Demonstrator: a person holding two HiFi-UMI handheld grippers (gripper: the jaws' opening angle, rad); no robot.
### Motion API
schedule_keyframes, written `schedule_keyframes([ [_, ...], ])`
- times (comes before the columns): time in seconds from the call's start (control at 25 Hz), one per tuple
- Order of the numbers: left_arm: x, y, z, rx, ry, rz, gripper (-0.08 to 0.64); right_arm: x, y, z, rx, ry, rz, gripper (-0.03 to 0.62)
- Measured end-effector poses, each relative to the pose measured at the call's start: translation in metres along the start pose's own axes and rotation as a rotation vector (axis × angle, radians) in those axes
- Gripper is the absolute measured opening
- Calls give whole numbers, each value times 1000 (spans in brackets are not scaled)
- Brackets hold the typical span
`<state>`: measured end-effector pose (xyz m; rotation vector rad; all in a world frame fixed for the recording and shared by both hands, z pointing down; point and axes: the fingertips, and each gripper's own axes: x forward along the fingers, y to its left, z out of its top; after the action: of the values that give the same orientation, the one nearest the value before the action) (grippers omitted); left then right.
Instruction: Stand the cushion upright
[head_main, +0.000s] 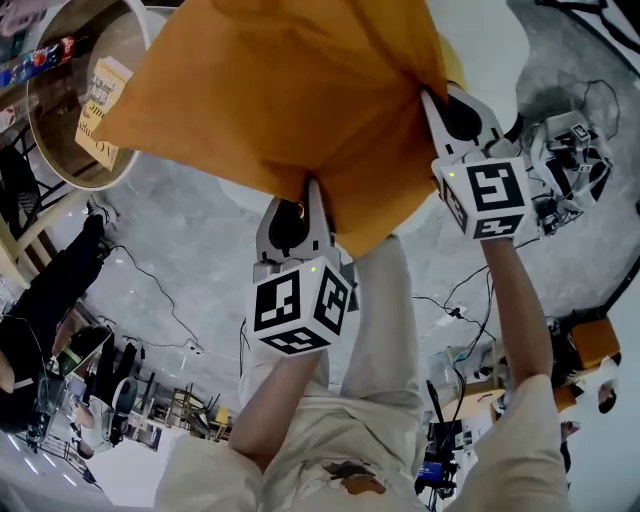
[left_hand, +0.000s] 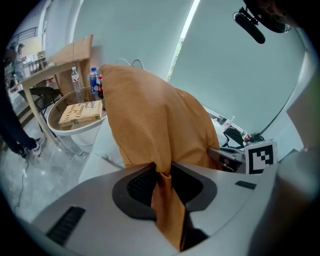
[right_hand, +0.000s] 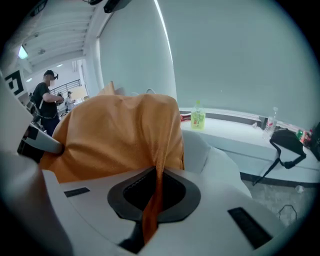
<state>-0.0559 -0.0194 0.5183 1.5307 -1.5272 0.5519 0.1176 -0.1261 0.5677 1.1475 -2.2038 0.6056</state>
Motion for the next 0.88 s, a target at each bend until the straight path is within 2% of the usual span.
schedule_keyframes([
  [0.24,-8,23,10,-93,-22,34,94,23,24,37,-114,-9,67,28],
  [0.68,-18,39,18,-275,-68,107,95,59,59,95,-328,-21,238,28],
  [0.88,-20,53,29,-336,-83,136,94,74,78,119,-384,-27,289,28],
])
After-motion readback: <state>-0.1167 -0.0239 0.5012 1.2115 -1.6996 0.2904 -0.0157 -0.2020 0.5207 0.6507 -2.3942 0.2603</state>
